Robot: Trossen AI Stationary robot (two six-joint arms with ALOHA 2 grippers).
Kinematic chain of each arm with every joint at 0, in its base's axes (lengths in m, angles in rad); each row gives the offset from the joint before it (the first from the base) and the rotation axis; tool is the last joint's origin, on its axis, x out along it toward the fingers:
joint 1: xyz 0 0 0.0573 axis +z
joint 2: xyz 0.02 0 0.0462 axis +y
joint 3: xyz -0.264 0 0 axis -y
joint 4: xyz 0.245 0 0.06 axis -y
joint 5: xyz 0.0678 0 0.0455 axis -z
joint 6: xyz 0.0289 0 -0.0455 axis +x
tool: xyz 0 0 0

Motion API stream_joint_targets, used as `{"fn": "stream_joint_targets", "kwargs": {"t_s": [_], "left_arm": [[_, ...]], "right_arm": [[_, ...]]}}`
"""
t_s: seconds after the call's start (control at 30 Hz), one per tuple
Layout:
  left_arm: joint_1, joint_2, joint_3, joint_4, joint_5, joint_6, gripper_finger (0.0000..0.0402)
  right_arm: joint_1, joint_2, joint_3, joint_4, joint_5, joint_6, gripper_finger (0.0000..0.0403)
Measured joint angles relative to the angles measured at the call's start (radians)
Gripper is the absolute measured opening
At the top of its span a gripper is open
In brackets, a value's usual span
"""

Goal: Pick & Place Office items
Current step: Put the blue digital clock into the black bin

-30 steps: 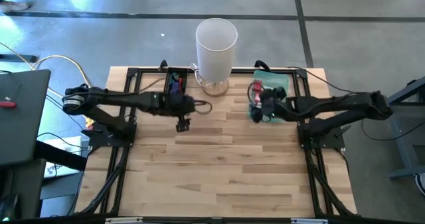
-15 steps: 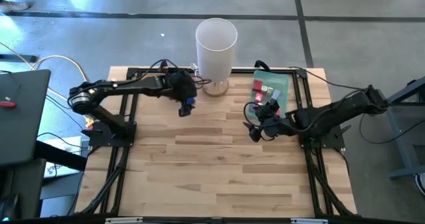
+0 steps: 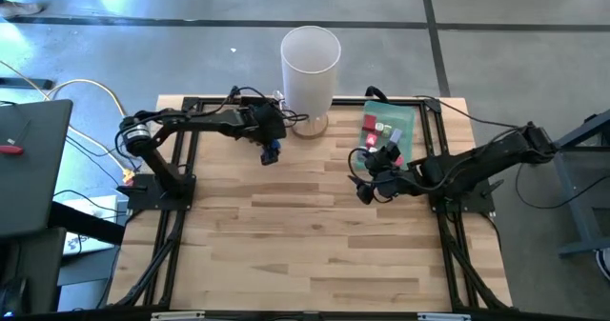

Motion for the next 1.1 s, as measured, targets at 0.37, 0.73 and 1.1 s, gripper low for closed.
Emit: {"fn": "stream_joint_targets", "kwargs": {"t_s": [0.37,0.73,1.1], "left_arm": [[-0.001,0.078,0.0,0.025,-0.032,-0.016,0.0332],[0.003,0.084,0.0,0.034,-0.042,-0.027,0.0332],[0.003,0.098,0.0,0.024,-0.037,-0.037,0.0332]], "right_arm": [[0.0,0.068,-0.001,0.025,0.0,-0.008,0.0375],[0.0,0.074,-0.001,0.041,-0.001,-0.008,0.0375],[0.0,0.074,-0.001,0.044,-0.004,-0.008,0.0375]]}}
